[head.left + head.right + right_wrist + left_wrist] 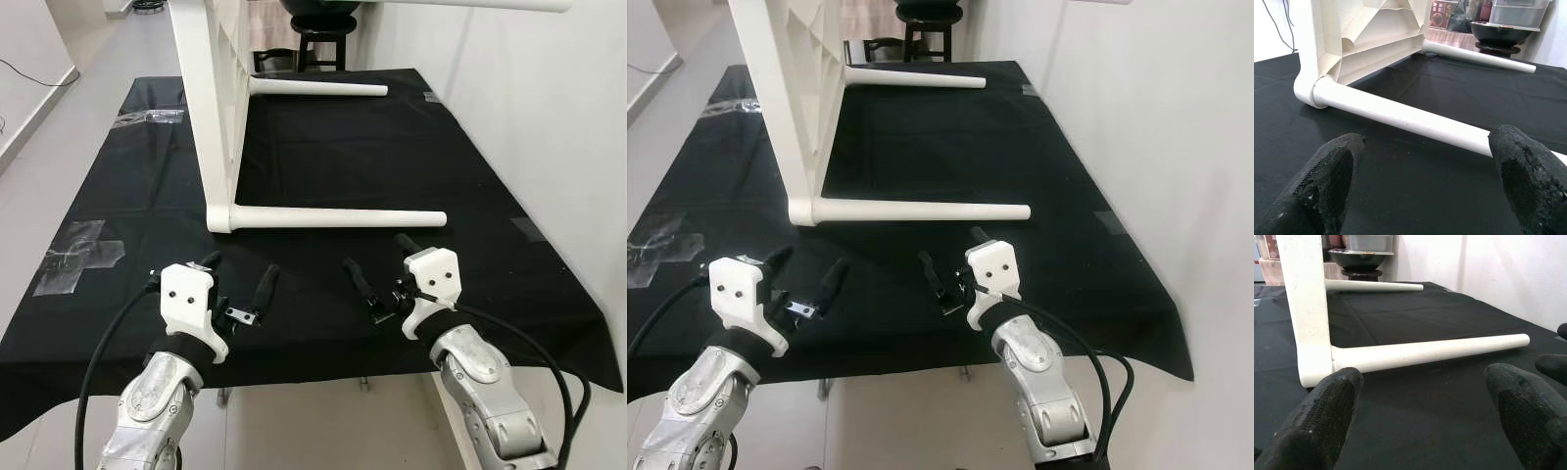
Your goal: Building children table
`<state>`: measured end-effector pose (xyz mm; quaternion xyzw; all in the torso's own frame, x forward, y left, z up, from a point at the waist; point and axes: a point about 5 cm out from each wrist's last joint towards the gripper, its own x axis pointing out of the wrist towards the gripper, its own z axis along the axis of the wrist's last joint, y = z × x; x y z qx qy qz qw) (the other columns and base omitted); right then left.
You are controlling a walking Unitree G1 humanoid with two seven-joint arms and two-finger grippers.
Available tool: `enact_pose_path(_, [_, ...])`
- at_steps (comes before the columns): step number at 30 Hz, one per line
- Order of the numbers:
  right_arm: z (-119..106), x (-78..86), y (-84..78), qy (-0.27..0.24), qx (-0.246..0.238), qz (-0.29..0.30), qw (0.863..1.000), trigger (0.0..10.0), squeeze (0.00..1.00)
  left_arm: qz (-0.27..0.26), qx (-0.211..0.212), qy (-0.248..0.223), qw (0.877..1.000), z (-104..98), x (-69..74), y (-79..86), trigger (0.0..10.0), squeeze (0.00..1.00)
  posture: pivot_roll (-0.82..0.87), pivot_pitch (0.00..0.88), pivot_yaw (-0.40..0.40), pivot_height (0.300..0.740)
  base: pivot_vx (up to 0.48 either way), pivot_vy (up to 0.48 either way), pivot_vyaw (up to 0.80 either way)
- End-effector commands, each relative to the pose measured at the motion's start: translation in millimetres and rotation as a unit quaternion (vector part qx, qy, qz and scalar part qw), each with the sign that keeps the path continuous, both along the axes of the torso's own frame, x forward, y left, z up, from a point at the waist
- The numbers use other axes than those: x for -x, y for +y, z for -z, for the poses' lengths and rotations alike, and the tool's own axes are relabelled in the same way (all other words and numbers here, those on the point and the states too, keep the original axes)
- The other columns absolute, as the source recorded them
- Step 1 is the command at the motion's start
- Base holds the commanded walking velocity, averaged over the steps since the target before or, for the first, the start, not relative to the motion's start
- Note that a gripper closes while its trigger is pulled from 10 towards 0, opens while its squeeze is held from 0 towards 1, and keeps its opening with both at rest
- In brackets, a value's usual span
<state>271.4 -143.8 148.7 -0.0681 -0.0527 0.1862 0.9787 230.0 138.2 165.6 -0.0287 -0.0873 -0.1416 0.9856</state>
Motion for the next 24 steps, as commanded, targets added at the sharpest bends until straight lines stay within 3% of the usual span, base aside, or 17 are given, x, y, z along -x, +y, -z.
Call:
enact_pose_path(1, [3.0,-1.0,0.2,0.009,0.001,0.001,1.000,10.0,0.00,0.002,-0.004,0.015,1.000,4.9,-0.8,2.6,10.0,0.00,0.00,0.115,-0.032,0.740,0.000,0.000,0.00])
enact_pose_path(24, [3.7,-1.7,-0.6,0.012,-0.001,0.002,1.000,10.0,0.00,0.007,0.002,0.014,1.000,3.6,-0.6,2.2,10.0,0.00,-0.01,0.113,-0.036,0.740,0.000,0.000,0.00])
